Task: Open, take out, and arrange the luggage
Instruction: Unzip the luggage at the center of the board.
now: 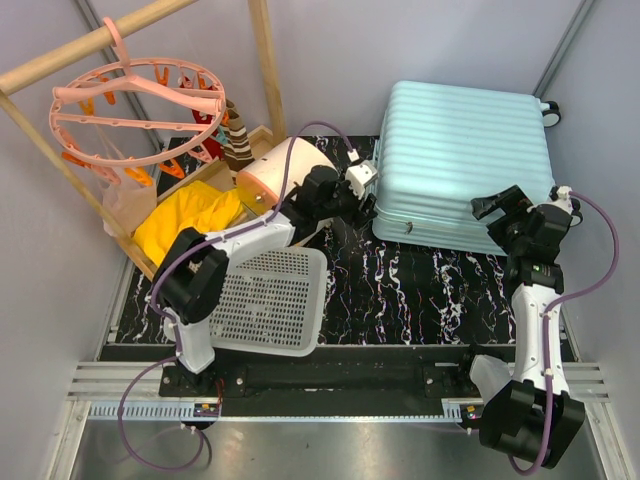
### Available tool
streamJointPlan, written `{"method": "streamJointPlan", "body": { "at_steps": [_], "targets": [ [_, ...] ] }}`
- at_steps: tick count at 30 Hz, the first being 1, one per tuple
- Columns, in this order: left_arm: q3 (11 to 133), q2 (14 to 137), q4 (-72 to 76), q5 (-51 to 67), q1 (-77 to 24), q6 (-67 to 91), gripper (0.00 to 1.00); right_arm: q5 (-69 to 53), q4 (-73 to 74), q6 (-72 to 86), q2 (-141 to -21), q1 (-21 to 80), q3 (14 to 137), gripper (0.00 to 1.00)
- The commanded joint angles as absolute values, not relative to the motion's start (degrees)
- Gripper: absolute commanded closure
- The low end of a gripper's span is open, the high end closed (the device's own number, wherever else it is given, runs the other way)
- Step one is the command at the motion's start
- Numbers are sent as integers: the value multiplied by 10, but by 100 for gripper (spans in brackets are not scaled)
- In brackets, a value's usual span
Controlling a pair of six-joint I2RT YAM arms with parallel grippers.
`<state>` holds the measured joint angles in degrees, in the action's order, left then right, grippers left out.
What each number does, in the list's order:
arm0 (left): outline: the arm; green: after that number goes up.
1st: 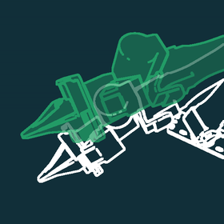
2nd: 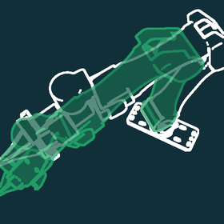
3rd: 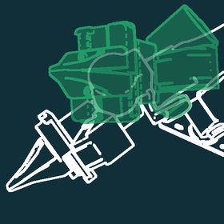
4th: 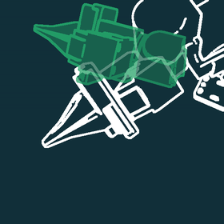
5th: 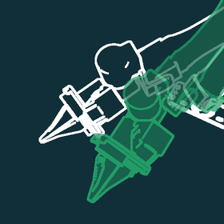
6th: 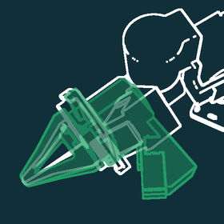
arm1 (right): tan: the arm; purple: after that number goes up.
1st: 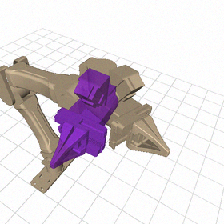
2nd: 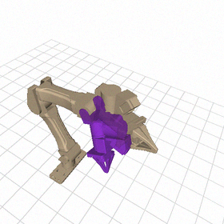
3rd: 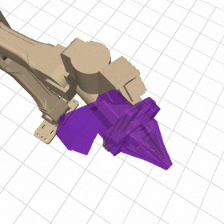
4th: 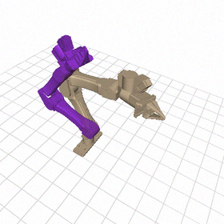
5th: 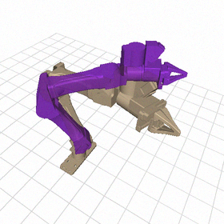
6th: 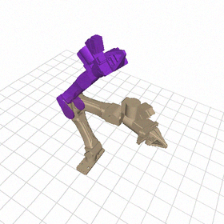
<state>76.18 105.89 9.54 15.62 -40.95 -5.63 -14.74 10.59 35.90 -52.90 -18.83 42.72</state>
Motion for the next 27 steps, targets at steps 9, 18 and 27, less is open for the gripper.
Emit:
{"method": "streamJointPlan", "body": {
  "at_steps": [9,18,27],
  "targets": [
    [788,1110,119,233,-397,-106,48,-155,88,361,-511,-198,422,0],
    [828,1142,108,214,-401,-148,48,-163,83,366,-509,-199,423,0],
    [849,1166,106,221,-403,-170,69,-166,76,365,-509,-199,417,0]
  ]
}}
